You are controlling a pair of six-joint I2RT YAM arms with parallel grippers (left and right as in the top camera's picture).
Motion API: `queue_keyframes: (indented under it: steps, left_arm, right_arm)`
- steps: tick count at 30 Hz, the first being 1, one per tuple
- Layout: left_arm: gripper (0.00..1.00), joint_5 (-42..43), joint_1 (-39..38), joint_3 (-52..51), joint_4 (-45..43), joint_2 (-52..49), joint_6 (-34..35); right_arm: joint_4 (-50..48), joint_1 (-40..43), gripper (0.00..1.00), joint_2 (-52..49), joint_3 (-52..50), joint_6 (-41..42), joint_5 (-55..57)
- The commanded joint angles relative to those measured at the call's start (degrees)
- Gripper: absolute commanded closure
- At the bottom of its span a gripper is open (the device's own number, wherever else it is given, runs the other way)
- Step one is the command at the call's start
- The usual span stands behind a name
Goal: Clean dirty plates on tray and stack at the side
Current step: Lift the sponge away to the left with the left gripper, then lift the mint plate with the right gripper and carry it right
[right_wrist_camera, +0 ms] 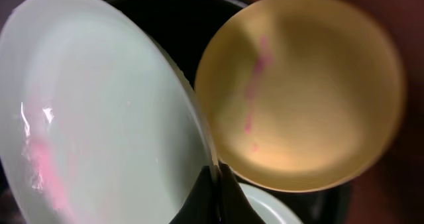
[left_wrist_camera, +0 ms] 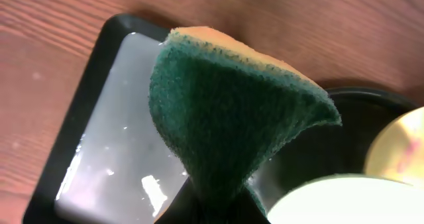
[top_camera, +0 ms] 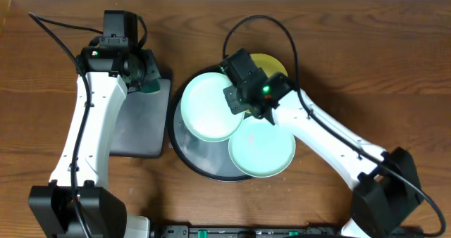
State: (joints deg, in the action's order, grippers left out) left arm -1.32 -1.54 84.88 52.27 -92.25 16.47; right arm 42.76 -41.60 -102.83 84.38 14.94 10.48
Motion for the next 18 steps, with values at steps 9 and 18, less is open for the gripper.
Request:
queue_keyframes:
  steps: [9, 18]
  left_arm:
    - [0.92, -2.38, 0.24, 0.83, 0.39, 0.09, -0.74]
    - [0.92, -2.38, 0.24, 0.83, 0.46, 0.09, -0.74]
  right_arm:
    - [-0.39, -10.84, 0.99, 4.17, 0.33, -4.98, 36.83]
    - [-6.71, -18.23, 0.99, 4.42, 0.33, -12.02, 60.43]
